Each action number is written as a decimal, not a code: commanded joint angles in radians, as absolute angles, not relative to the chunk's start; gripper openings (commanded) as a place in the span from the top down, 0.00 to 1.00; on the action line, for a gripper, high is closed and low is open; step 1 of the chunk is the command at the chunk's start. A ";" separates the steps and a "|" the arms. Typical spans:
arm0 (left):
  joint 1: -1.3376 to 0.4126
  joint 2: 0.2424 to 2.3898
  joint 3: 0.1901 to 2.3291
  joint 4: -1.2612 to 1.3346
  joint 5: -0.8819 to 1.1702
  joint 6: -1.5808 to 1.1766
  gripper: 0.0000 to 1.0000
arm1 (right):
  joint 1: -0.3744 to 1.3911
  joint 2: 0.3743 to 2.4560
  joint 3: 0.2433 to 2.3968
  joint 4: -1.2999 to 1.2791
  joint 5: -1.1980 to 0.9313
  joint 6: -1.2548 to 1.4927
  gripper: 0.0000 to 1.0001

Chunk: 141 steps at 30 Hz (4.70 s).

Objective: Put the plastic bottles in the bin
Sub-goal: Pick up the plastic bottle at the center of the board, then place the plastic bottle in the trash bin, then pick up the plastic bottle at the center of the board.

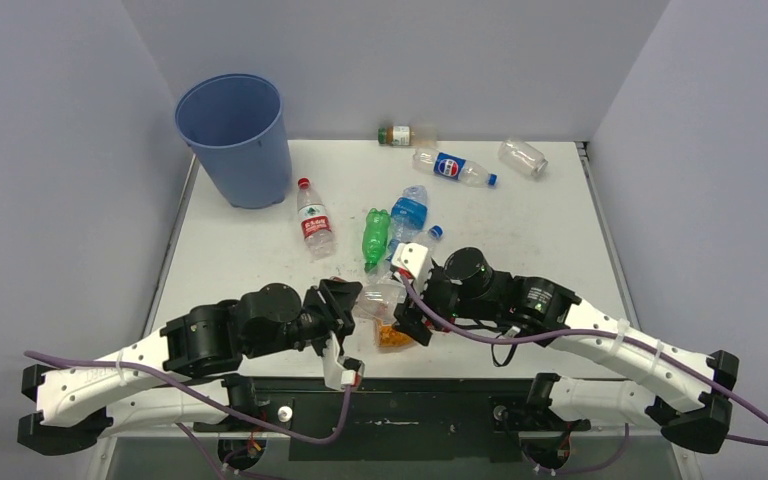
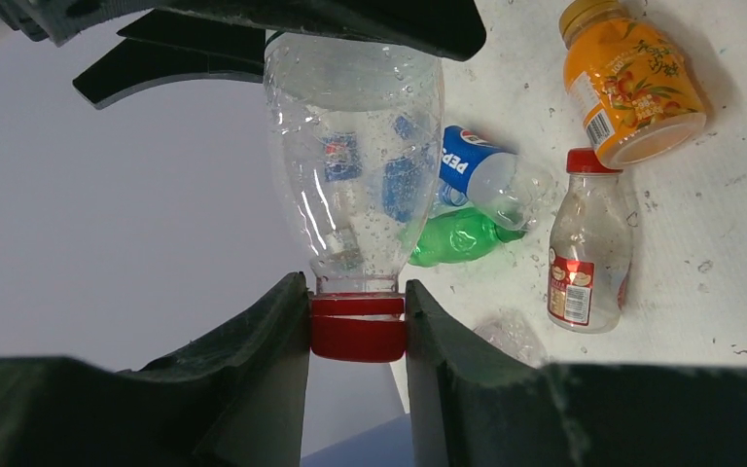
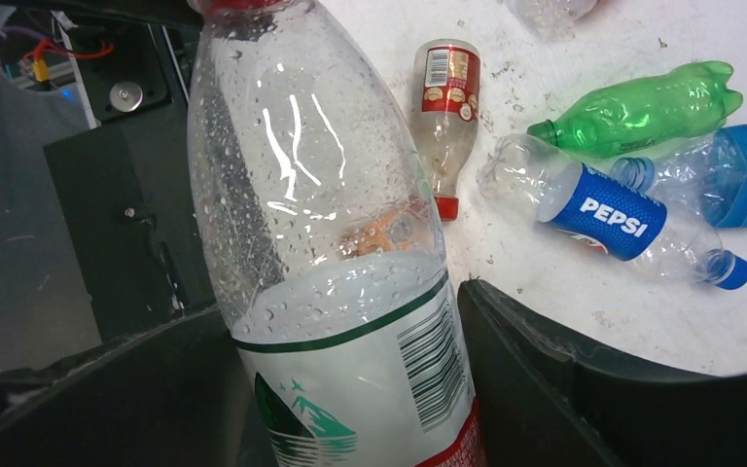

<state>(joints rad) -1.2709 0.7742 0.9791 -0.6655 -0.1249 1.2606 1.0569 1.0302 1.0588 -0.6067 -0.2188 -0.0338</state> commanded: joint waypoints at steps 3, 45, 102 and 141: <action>-1.279 0.753 1.023 -0.567 -0.087 1.239 1.00 | 1.069 1.007 1.068 -0.570 -0.128 -0.039 0.51; -0.930 0.885 0.930 0.428 0.140 -0.709 0.34 | 1.077 0.666 0.640 0.273 -0.078 0.279 0.59; -0.242 1.507 1.490 0.703 -0.512 0.183 1.00 | 1.077 0.459 0.448 0.085 0.177 0.454 0.09; -0.345 1.140 1.255 0.154 -0.191 -0.326 0.04 | 1.054 0.698 0.631 -0.146 0.600 0.520 0.10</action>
